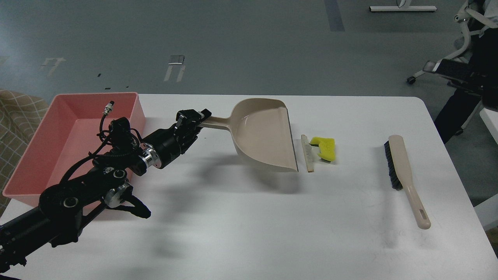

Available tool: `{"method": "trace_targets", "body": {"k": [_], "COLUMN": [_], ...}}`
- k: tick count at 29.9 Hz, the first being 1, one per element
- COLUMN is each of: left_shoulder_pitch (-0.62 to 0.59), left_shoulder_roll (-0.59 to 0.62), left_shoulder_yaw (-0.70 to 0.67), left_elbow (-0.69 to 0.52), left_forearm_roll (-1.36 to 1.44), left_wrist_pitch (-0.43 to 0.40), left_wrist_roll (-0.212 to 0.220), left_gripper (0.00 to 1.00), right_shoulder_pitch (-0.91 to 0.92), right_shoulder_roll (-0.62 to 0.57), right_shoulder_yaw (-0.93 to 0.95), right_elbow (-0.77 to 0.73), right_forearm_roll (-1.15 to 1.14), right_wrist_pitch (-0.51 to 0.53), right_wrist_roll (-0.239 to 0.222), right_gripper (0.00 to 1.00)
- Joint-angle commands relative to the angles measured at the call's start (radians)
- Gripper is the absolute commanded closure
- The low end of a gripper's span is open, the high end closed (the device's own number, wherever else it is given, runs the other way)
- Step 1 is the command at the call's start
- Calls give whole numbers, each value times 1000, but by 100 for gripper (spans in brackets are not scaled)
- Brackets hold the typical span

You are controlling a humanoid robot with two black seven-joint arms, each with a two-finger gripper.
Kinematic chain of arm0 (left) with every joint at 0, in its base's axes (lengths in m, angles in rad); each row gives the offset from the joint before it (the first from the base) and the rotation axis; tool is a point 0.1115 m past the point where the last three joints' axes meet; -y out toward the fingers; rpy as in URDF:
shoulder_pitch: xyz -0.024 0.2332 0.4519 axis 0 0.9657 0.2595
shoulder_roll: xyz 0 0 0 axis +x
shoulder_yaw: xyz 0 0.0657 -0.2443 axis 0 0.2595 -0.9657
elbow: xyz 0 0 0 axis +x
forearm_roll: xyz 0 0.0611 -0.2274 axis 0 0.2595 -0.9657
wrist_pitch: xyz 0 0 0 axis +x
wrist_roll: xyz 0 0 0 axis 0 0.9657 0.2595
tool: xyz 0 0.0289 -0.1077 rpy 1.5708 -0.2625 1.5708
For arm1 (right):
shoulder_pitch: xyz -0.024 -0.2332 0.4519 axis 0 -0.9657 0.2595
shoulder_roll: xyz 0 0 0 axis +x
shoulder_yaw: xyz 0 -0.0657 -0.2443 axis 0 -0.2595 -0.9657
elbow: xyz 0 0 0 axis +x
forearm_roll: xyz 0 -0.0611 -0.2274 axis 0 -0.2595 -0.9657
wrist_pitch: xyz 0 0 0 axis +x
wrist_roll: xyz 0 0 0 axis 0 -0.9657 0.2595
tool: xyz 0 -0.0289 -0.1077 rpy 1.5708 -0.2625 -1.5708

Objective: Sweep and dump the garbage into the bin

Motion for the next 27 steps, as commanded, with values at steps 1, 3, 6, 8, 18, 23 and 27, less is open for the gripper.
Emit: {"method": "trace_targets", "body": {"k": [1,3,6,8,18,23,27], "left_shoulder_pitch": [16,22,46,50,50,50,50], "left_shoulder_roll": [6,-1,-11,-12,-11,-12,-12], "left_shoulder_yaw": [0,0,-1,-3,-3,-3,-3], "left_elbow": [0,0,0,0,-5,-5,-5], "left_forearm_roll": [9,41,77,83,83,83,83], "left_wrist_pitch": [1,6,9,9,9,9,9], "left_wrist_roll": [-4,-4,-4,-4,-6,-6,-4], "left_gripper": [97,97,97,97,97,97,97], "right_shoulder_pitch": [-20,-44,-79,-102,-274,-322,-339], "right_shoulder_roll": [-30,-40,-57,-72,-142,-131,-120], "right_shoulder_yaw": [-23,-24,-24,-24,-24,-23,-29], "right_elbow": [80,117,145,159,239,245,243], "right_forearm_roll": [-12,-10,-12,-10,-9,-9,-9], "right_wrist_pitch": [0,0,0,0,0,-4,-59], "right_wrist_roll": [-68,-84,-101,-148,-231,-234,-234], "right_gripper": [3,11,19,21,41,40,34]}}
